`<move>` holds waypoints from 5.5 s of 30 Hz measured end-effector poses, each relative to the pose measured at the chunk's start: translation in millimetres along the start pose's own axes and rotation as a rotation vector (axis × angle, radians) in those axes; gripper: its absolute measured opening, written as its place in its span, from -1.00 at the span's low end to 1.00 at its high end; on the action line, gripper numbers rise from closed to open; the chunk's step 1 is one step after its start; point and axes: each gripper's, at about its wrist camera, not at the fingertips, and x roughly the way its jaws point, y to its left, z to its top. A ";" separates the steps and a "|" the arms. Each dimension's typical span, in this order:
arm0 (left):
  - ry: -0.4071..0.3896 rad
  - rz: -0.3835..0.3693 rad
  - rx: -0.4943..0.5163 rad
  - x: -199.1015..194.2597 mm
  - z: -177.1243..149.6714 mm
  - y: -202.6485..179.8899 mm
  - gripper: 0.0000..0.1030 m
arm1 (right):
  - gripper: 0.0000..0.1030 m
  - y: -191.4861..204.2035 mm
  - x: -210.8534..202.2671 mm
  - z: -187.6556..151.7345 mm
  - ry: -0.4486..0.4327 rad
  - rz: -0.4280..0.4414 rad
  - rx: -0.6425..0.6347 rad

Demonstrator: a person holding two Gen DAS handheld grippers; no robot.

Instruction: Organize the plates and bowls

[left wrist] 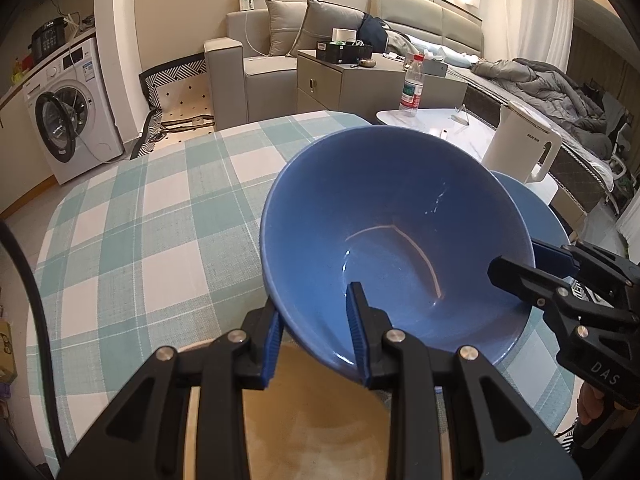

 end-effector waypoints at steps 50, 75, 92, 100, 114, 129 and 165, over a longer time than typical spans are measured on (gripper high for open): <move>0.043 0.082 0.043 20.4 -9.8 -4.0 -0.06 | 0.16 1.0 17.4 -8.0 0.034 0.024 0.012; 0.046 0.012 -0.077 3.6 -15.4 7.7 0.31 | 0.96 -25.3 -16.9 0.9 -0.051 0.026 0.074; -0.037 -0.043 -0.071 -19.5 -11.2 -15.6 0.92 | 0.98 -81.6 -59.6 7.5 -0.113 0.005 0.181; -0.031 -0.072 -0.052 -17.5 -13.1 -43.3 0.92 | 0.99 -103.3 -70.6 3.7 -0.127 -0.073 0.212; -0.010 -0.122 0.054 -9.4 -15.8 -93.5 0.91 | 0.99 -138.6 -84.6 -4.5 -0.137 -0.150 0.250; -0.005 -0.234 0.058 -7.5 -8.4 -128.0 0.88 | 0.99 -148.5 -76.6 -8.0 -0.121 -0.141 0.273; 0.041 -0.273 -0.036 28.2 1.3 -147.1 0.18 | 0.93 -168.4 -61.9 -19.5 -0.100 -0.143 0.354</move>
